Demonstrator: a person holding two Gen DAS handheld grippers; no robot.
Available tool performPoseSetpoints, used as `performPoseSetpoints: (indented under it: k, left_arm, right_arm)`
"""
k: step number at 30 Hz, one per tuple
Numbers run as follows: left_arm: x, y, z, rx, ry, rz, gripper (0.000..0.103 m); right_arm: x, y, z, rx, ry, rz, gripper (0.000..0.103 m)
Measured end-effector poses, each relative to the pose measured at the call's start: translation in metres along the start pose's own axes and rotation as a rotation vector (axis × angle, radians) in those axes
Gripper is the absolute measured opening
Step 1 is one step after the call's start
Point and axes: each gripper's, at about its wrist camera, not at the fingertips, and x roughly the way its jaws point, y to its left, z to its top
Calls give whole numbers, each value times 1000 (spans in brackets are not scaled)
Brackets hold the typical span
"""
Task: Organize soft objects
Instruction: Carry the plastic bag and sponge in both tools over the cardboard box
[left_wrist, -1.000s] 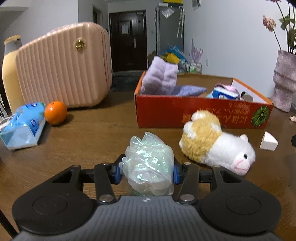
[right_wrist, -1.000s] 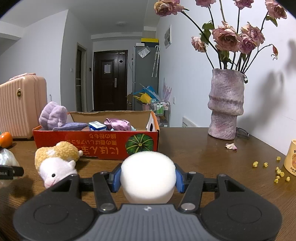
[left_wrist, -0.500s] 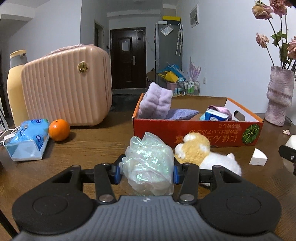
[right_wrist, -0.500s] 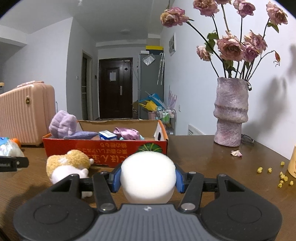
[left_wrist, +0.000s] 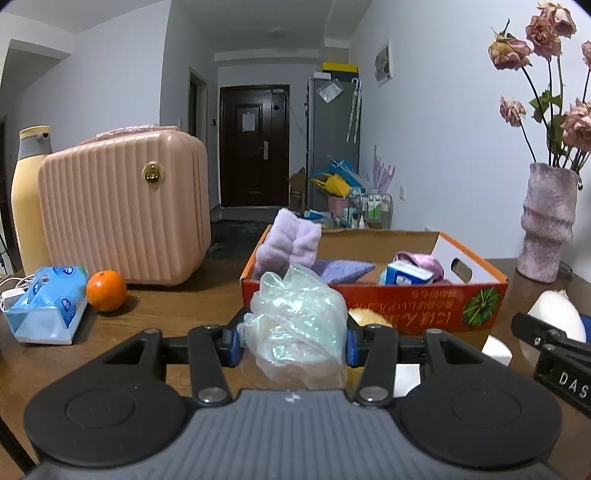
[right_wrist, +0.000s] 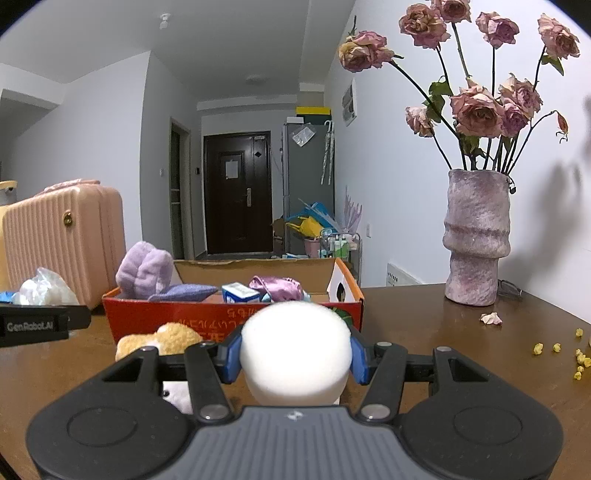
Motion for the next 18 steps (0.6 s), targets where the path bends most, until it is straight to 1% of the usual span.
performPoseSetpoints:
  k: [14,18]
  left_arm:
    - [23,-18,13,-31,-58,-2,49]
    - [31,-22,17,-38,-62,-2,49]
  right_arm:
    - [26,-1,10,54,-33,-26,54]
    - [35,-1,13,54,-38,-28,54]
